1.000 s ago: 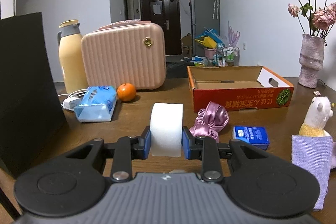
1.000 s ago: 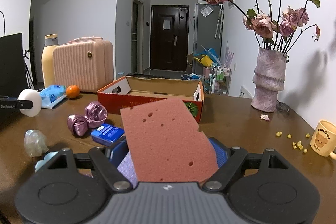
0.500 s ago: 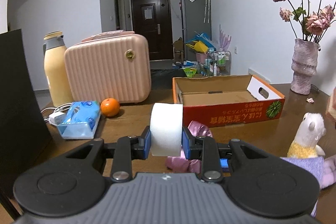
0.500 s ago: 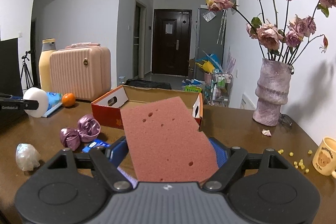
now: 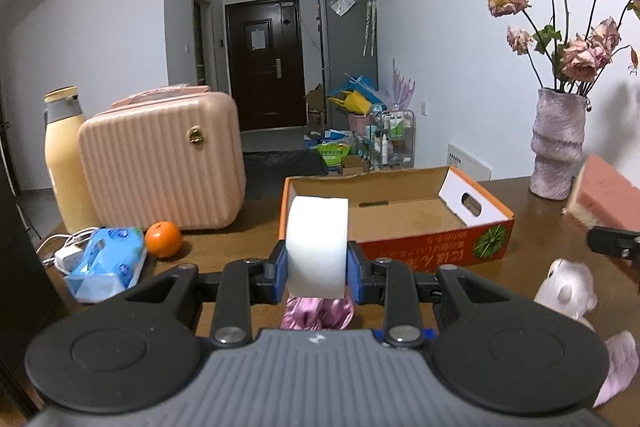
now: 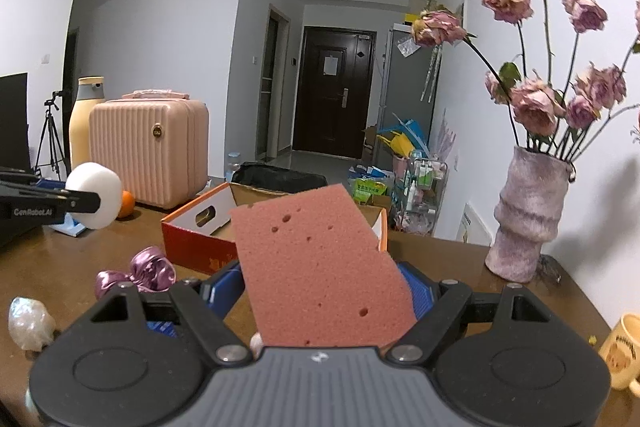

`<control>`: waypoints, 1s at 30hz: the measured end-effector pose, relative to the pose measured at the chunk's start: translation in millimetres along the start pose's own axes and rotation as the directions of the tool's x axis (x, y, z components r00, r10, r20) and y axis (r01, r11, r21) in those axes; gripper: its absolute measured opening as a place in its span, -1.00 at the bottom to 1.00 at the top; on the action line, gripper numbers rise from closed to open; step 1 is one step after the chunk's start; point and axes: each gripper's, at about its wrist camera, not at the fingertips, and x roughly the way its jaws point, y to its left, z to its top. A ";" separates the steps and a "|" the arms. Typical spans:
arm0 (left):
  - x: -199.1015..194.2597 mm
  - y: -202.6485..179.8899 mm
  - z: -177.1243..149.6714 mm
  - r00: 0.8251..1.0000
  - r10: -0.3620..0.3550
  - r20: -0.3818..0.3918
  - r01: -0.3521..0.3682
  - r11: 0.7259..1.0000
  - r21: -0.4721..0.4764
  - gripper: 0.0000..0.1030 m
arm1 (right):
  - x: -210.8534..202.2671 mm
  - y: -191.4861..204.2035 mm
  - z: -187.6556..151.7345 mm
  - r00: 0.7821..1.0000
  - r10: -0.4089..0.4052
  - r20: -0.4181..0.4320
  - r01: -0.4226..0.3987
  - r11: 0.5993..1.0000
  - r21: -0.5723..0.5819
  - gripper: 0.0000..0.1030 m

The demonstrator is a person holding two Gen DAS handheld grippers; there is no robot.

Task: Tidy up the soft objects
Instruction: 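Carry the white roll in the left gripper while the right gripper carries the sponge toward the box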

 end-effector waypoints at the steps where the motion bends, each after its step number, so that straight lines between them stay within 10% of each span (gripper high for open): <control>1: 1.7 -1.8 2.6 1.000 -0.003 0.002 0.003 1.000 0.000 -0.42 | 3.6 -0.9 2.1 1.000 0.001 -0.001 -0.001 1.000 -0.004 0.58; 30: 97.2 -52.7 68.3 1.000 -0.006 -0.030 0.006 1.000 -0.025 -0.42 | 133.0 -24.0 52.6 0.996 0.067 -0.067 -0.070 0.997 -0.039 0.58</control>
